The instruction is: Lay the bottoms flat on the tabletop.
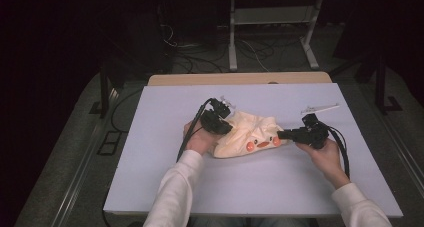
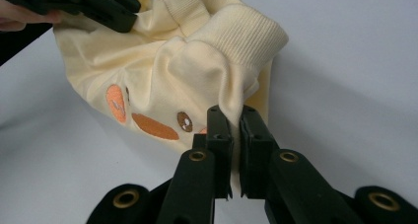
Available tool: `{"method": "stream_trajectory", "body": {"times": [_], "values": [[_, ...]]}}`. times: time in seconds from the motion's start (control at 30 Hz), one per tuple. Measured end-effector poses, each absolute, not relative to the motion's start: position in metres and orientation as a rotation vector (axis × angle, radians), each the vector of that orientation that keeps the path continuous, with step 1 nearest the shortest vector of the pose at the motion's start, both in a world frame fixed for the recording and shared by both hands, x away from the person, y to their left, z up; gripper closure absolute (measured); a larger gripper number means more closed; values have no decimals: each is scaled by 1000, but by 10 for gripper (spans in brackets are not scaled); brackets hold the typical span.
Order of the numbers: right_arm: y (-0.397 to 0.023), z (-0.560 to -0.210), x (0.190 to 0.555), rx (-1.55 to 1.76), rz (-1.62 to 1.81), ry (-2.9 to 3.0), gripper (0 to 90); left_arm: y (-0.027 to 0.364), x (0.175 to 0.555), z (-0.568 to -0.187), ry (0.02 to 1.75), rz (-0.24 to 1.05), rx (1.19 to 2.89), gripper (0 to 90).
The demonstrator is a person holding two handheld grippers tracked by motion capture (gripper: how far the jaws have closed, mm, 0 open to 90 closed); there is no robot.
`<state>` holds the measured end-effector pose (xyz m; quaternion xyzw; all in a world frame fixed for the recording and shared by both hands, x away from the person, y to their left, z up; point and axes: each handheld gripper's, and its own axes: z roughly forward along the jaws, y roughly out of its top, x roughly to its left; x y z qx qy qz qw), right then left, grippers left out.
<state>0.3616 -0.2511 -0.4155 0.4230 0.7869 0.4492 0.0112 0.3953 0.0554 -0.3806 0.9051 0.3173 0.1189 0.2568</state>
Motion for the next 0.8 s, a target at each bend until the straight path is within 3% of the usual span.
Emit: {"method": "stream_trajectory", "body": {"times": [0.03, 0.1, 0.47, 0.8], "values": [[-252, -415, 361, 1324, 1402, 2452, 837, 56, 396, -381, 869, 329, 2456, 872], [-253, -414, 362, 1331, 1408, 2452, 837, 60, 398, -379, 895, 316, 2425, 884], [-271, -402, 370, 1389, 1484, 2392, 838, 102, 401, -351, 985, 297, 2132, 888], [-269, -370, 389, 1347, 1459, 2392, 837, 120, 402, -332, 998, 339, 2016, 888]]}}
